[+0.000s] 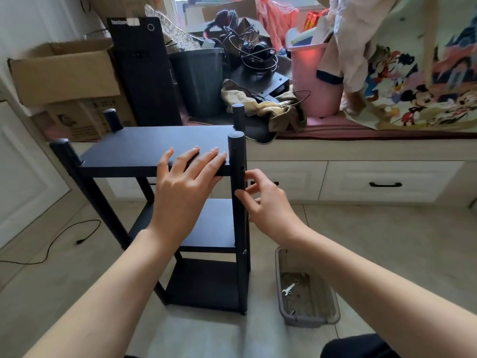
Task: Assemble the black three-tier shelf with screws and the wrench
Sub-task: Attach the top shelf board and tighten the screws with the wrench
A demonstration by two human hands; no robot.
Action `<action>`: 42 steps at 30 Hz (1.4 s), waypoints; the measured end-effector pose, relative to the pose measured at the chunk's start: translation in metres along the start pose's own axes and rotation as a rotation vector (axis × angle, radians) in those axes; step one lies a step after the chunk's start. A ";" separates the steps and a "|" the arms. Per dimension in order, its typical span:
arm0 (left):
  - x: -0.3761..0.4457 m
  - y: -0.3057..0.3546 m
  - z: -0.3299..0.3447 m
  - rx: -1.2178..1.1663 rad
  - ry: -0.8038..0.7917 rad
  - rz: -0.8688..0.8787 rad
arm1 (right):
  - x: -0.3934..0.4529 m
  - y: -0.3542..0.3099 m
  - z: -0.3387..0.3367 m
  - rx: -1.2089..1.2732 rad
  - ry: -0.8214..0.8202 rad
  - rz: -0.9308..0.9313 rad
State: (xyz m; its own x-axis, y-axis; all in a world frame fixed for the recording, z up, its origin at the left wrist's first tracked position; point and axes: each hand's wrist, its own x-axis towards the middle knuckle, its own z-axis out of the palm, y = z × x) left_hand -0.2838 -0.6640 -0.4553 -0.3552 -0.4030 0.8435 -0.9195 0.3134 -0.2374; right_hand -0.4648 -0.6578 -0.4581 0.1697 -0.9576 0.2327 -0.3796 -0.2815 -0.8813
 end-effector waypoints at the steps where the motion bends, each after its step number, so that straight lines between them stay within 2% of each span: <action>1: 0.000 0.000 0.000 -0.016 -0.005 -0.008 | 0.001 0.001 -0.002 0.023 -0.017 0.020; 6: 0.004 0.004 0.001 -0.154 -0.057 -0.074 | 0.004 0.022 -0.025 0.235 -0.092 0.190; 11: 0.005 0.011 0.001 -0.211 -0.039 -0.121 | -0.006 0.066 -0.051 0.163 -0.108 0.326; 16: 0.004 0.013 0.003 -0.222 -0.037 -0.117 | -0.018 0.129 -0.054 -0.116 -0.242 0.486; 18: 0.004 0.014 0.004 -0.220 -0.028 -0.114 | -0.018 0.156 -0.053 -0.298 -0.344 0.509; 21: 0.005 0.015 0.008 -0.221 -0.018 -0.110 | -0.012 0.192 -0.044 -0.454 -0.404 0.534; 32: 0.003 0.016 0.019 -0.199 0.041 -0.083 | -0.043 0.337 0.031 -0.662 -0.687 0.724; 35: 0.003 0.015 0.021 -0.182 0.045 -0.075 | -0.052 0.358 0.038 -0.685 -0.805 0.741; 42: 0.004 0.016 0.022 -0.156 0.050 -0.073 | -0.055 0.381 0.048 -0.781 -0.881 0.689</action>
State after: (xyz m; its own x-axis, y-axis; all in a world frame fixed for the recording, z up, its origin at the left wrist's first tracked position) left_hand -0.3032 -0.6794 -0.4664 -0.2765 -0.3877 0.8793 -0.9036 0.4163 -0.1006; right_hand -0.5757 -0.7093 -0.8267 0.1455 -0.6435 -0.7515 -0.9831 -0.0090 -0.1827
